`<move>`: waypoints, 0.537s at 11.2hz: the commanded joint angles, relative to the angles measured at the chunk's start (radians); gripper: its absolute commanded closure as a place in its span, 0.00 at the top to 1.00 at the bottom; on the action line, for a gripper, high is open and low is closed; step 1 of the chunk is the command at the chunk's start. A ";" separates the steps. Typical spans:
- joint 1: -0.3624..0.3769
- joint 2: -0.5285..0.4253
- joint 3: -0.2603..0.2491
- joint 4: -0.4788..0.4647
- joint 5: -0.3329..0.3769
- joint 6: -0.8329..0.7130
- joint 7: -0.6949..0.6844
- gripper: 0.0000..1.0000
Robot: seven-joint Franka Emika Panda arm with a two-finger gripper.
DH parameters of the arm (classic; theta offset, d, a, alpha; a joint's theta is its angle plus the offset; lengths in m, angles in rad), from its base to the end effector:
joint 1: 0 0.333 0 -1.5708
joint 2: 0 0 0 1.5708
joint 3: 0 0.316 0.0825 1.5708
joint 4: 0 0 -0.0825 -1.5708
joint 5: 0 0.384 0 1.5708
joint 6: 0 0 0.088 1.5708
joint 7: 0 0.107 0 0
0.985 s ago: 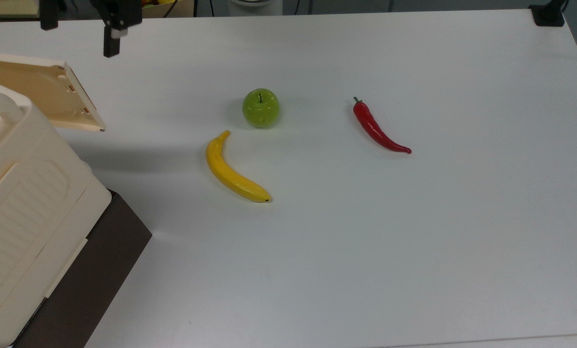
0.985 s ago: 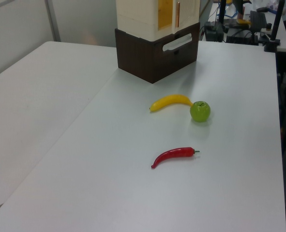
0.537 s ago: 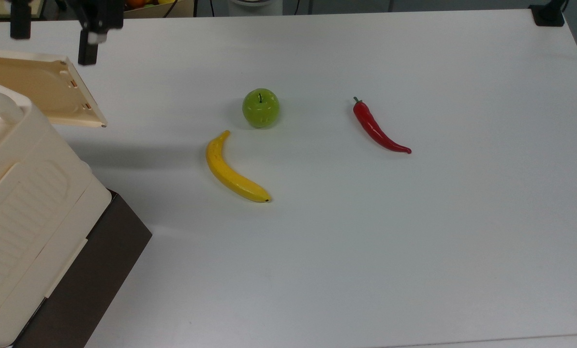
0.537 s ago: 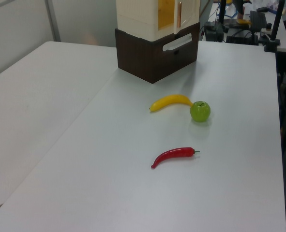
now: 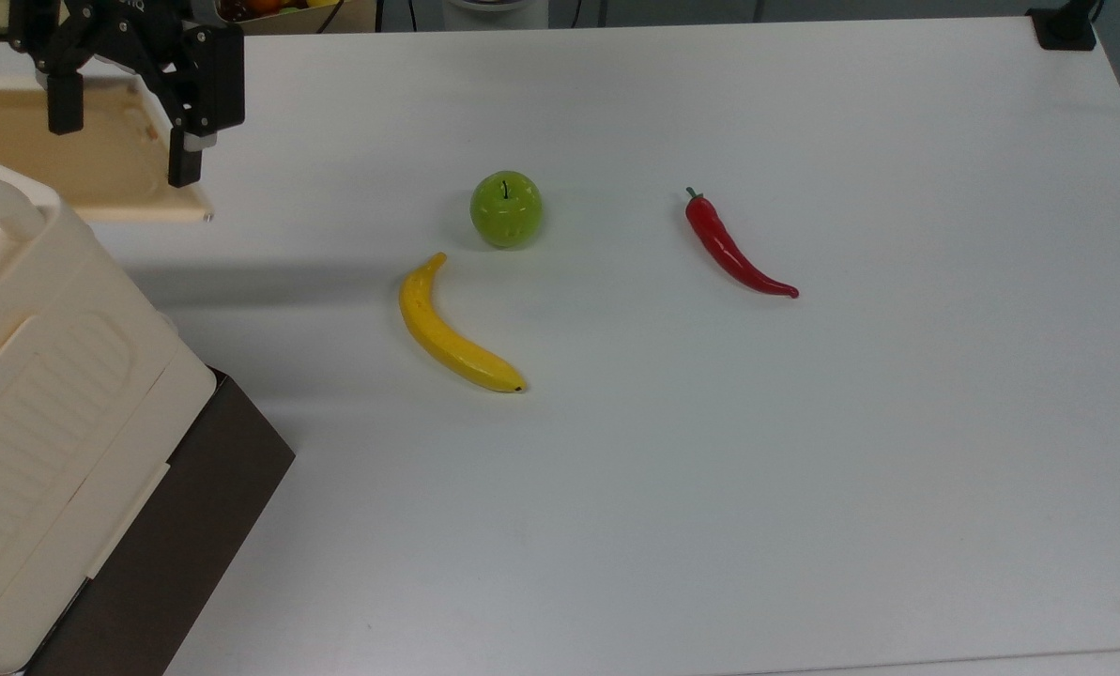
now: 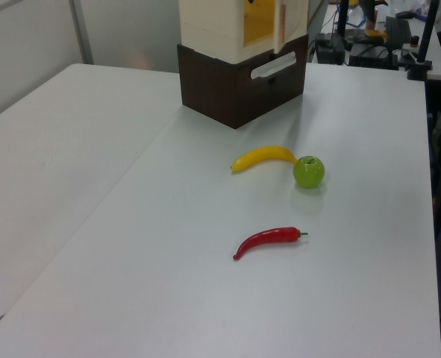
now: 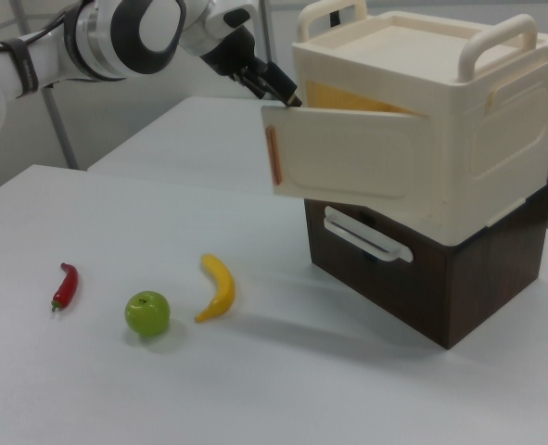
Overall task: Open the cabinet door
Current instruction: 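Pull the door edge outward, swinging the door open on its hinge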
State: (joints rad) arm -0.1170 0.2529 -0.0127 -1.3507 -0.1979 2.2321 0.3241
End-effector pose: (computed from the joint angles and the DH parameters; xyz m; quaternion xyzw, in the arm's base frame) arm 0.6732 -0.0925 0.6540 0.9297 -0.1795 0.3153 0.0640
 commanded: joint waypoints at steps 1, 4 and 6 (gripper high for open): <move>0.004 -0.053 -0.012 -0.022 -0.001 -0.136 -0.007 1.00; -0.018 -0.093 -0.012 -0.022 0.014 -0.349 -0.129 1.00; -0.055 -0.110 -0.010 -0.019 0.044 -0.471 -0.235 1.00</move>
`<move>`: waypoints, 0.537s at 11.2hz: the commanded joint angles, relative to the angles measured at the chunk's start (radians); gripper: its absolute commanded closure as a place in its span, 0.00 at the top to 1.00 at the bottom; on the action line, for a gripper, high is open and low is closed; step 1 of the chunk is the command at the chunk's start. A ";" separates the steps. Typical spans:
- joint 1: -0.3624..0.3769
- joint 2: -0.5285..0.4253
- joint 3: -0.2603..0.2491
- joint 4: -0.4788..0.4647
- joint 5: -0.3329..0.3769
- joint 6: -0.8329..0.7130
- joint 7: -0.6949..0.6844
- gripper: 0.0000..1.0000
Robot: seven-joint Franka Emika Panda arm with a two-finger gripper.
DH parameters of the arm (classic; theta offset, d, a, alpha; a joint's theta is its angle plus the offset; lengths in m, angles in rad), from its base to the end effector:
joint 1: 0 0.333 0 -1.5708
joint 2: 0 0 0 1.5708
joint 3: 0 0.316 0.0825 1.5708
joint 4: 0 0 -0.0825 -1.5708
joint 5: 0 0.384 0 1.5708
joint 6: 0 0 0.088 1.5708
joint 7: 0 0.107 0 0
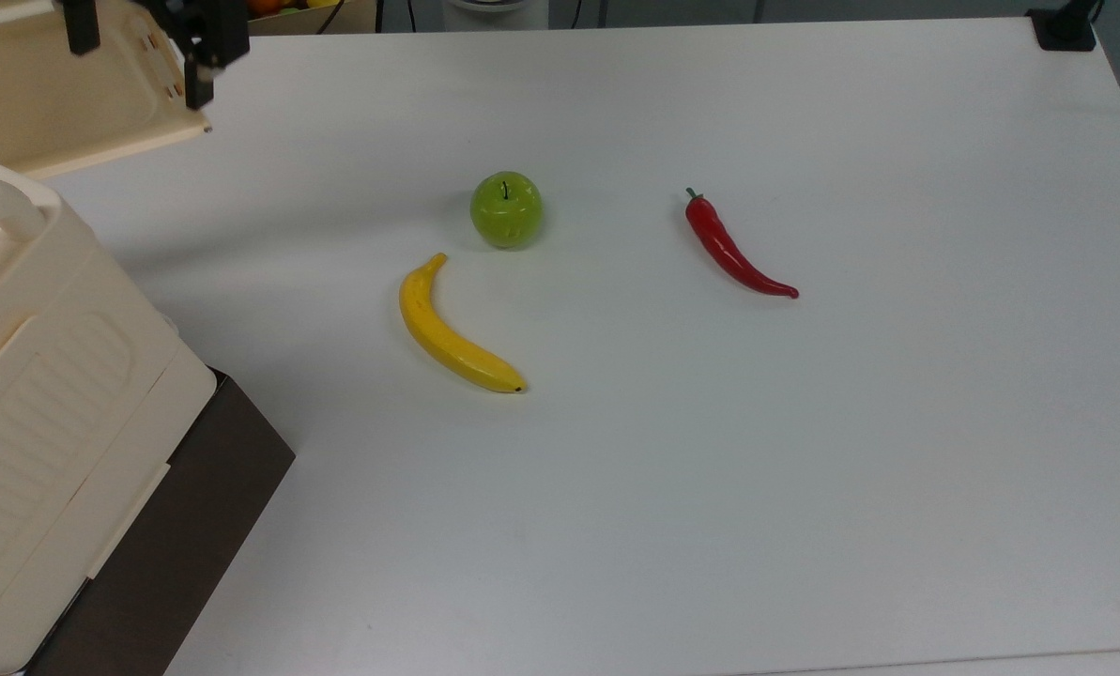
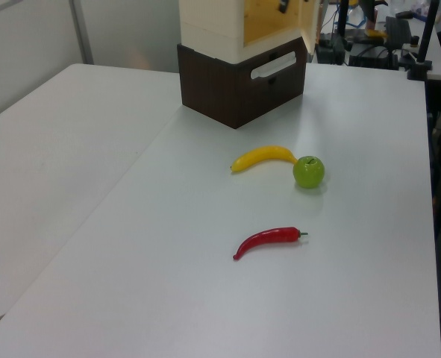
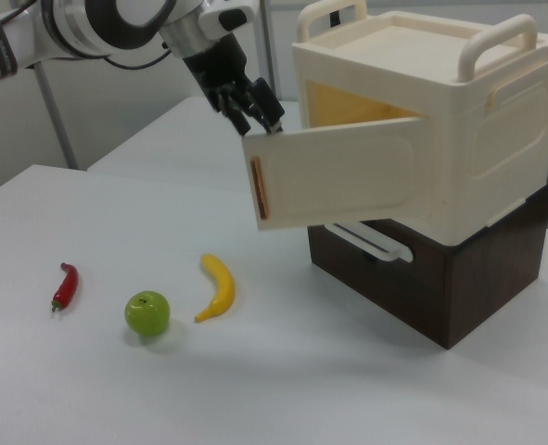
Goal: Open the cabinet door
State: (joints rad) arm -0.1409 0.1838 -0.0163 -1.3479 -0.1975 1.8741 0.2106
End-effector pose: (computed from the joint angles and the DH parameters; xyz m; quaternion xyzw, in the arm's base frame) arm 0.6281 -0.1135 0.6563 0.9663 -0.1661 0.1721 0.0946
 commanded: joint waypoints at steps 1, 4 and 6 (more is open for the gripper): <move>-0.042 -0.044 -0.007 -0.020 0.064 -0.145 -0.149 1.00; -0.036 -0.043 -0.002 -0.025 0.104 -0.167 -0.143 1.00; -0.025 -0.043 0.013 -0.037 0.163 -0.168 -0.142 1.00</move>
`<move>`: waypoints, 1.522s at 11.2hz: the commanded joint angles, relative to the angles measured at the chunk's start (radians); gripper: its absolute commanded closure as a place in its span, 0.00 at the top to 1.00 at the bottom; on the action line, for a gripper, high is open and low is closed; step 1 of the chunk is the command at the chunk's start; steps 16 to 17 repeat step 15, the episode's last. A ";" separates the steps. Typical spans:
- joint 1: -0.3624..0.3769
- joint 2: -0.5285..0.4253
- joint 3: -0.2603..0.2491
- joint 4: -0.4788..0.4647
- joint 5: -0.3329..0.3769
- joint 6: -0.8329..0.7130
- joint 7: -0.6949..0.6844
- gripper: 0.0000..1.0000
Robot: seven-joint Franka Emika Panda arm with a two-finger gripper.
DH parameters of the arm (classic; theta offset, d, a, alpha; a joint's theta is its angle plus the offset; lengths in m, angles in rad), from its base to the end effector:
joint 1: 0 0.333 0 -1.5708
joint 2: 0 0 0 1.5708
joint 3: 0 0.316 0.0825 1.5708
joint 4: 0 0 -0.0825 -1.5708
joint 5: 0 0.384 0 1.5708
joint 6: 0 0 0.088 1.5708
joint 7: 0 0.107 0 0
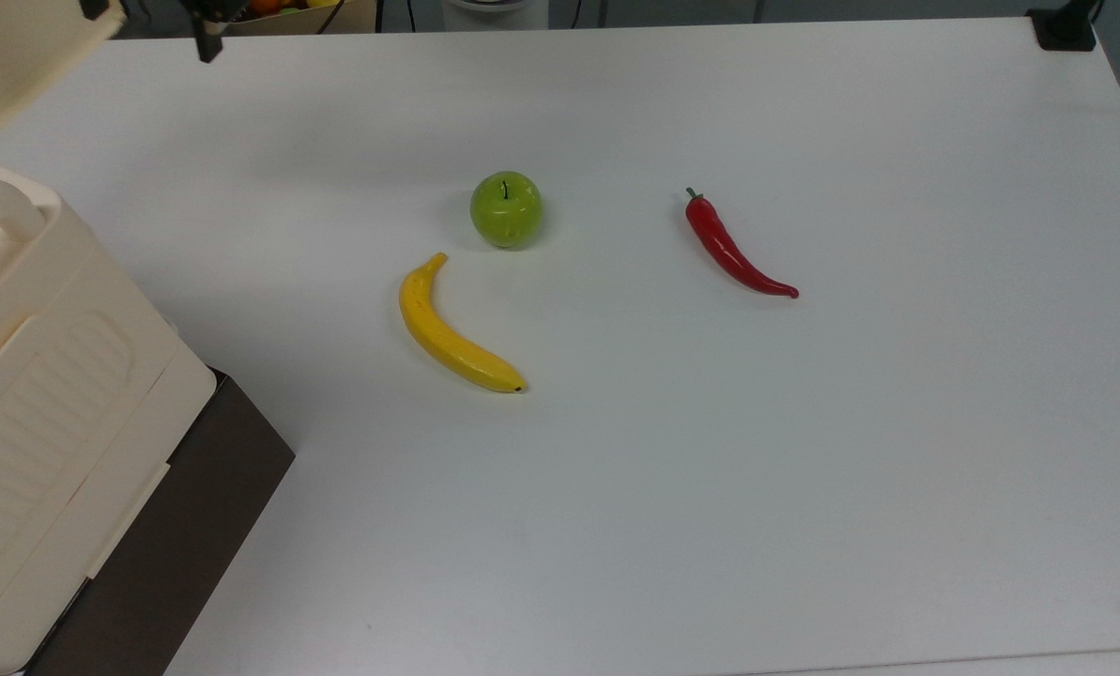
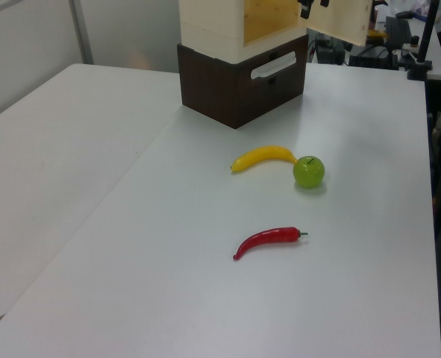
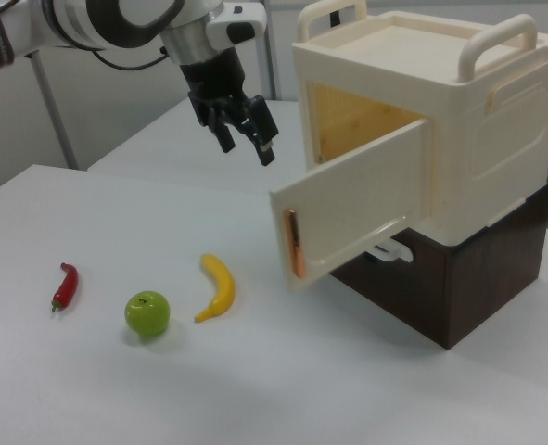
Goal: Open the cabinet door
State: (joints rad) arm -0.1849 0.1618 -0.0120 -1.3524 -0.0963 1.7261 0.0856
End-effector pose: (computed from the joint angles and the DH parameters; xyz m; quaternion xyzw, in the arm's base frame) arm 0.6060 -0.1292 0.6500 0.9837 -0.1373 0.1027 0.0548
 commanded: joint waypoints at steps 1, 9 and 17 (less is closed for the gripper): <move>0.039 -0.025 0.030 -0.057 0.084 -0.020 -0.015 1.00; 0.307 -0.171 0.029 -0.292 0.033 -0.077 0.066 1.00; 0.311 -0.174 -0.020 -0.277 0.030 -0.151 -0.003 1.00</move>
